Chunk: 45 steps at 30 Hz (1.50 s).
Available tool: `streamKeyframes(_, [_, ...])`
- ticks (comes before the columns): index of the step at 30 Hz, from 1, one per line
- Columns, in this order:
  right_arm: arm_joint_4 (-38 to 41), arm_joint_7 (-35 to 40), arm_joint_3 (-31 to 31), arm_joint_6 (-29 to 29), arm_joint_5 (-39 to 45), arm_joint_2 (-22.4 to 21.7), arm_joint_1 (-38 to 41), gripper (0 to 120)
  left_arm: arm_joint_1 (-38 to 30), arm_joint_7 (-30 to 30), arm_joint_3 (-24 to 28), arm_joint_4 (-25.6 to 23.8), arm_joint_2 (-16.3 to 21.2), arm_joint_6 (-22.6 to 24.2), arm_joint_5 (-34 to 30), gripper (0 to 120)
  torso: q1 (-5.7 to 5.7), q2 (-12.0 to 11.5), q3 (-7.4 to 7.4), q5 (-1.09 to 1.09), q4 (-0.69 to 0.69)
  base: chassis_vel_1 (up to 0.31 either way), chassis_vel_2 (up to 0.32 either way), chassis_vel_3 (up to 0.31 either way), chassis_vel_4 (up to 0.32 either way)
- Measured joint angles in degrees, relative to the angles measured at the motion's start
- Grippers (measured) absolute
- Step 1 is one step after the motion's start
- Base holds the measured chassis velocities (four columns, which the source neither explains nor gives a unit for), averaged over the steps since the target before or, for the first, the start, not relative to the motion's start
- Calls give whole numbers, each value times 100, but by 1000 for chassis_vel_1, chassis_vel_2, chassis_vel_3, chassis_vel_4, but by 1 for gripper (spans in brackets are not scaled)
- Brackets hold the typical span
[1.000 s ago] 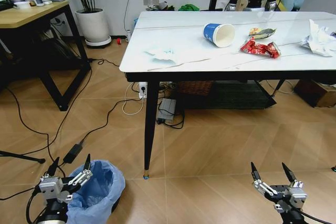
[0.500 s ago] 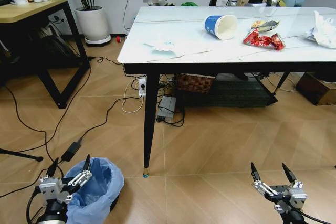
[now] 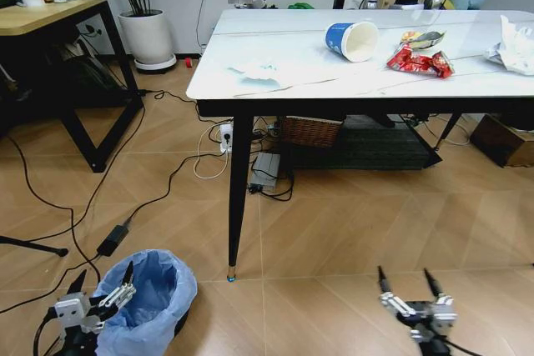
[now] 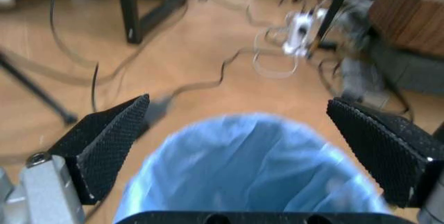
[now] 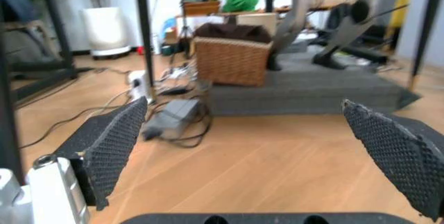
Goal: Pick up the trash bin and place the trash from the table into it.
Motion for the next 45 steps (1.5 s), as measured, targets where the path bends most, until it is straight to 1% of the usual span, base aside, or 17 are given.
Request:
streamKeyframes(3, [-246,-9,-148,140,-76,0,13,100,-107,-46,-73,315,61,237,-159,100,3,7,7,0,0,0,0,0,0])
streamKeyframes(4, [-246,-9,-148,140,-76,0,13,100,-107,-46,-73,315,61,237,-159,100,3,7,7,0,0,0,0,0,0])
streamKeyframes(6, [-340,-26,-157,226,-76,0,-9,100,-174,-76,-158,483,77,419,-222,100,4,13,10,0,0,0,0,0,0])
streamKeyframes(12, [-355,-34,-118,268,-58,-1,-68,100,-284,-137,-264,726,75,542,-277,100,5,20,16,0,0,0,0,0,0])
streamKeyframes(16, [-283,-36,-109,268,-54,-50,-130,100,-570,-230,-308,1032,56,708,-316,100,6,26,20,-1,0,0,0,0,0])
streamKeyframes(20, [-235,-38,-98,268,-54,-78,-173,100,-789,-283,-297,1201,55,818,-344,99,7,29,23,0,-1,0,0,0,0])
streamKeyframes(26, [-199,-38,-54,268,-31,-92,-189,100,-891,-319,-222,1277,54,955,-366,96,8,33,26,1,-1,0,0,0,0])
streamKeyframes(30, [-199,-38,-46,268,-24,-93,-188,100,-916,-332,-204,1292,50,991,-372,87,8,34,27,1,0,0,0,0,0])
streamKeyframes(32, [-181,-38,-44,264,-20,-92,-182,100,-940,-355,-195,1294,40,1044,-402,76,9,36,28,2,-1,0,0,0,0])
streamKeyframes(33, [-181,-38,-44,264,-20,-92,-182,100,-940,-355,-195,1294,40,1044,-402,76,9,36,28,2,-1,0,0,0,0])
streamKeyframes(36, [-151,-38,-43,239,-12,-93,-169,100,-962,-357,-185,1323,34,1086,-418,63,9,37,29,2,-1,0,0,0,0])
streamKeyframes(37, [-151,-38,-43,239,-12,-93,-169,100,-962,-357,-185,1323,34,1086,-418,63,9,37,29,2,-1,0,0,0,0])
streamKeyframes(40, [-133,-39,-38,222,-8,-101,-163,100,-968,-357,-166,1351,26,1116,-433,49,9,38,30,2,0,0,0,0,0])
streamKeyframes(41, [-133,-39,-38,222,-8,-101,-163,100,-968,-357,-166,1351,26,1116,-433,49,9,38,30,2,0,0,0,0,0])
streamKeyframes(42, [-130,-38,-35,217,-6,-107,-165,100,-970,-356,-162,1359,26,1132,-437,41,9,39,31,2,0,0,0,0,0])
streamKeyframes(44, [-123,-38,-35,216,-5,-113,-169,100,-973,-353,-159,1367,26,1153,-438,34,10,39,31,2,0,0,0,0,0])
streamKeyframes(45, [-123,-38,-35,216,-5,-113,-169,100,-973,-353,-159,1367,26,1153,-438,34,10,39,31,2,0,0,0,0,0])
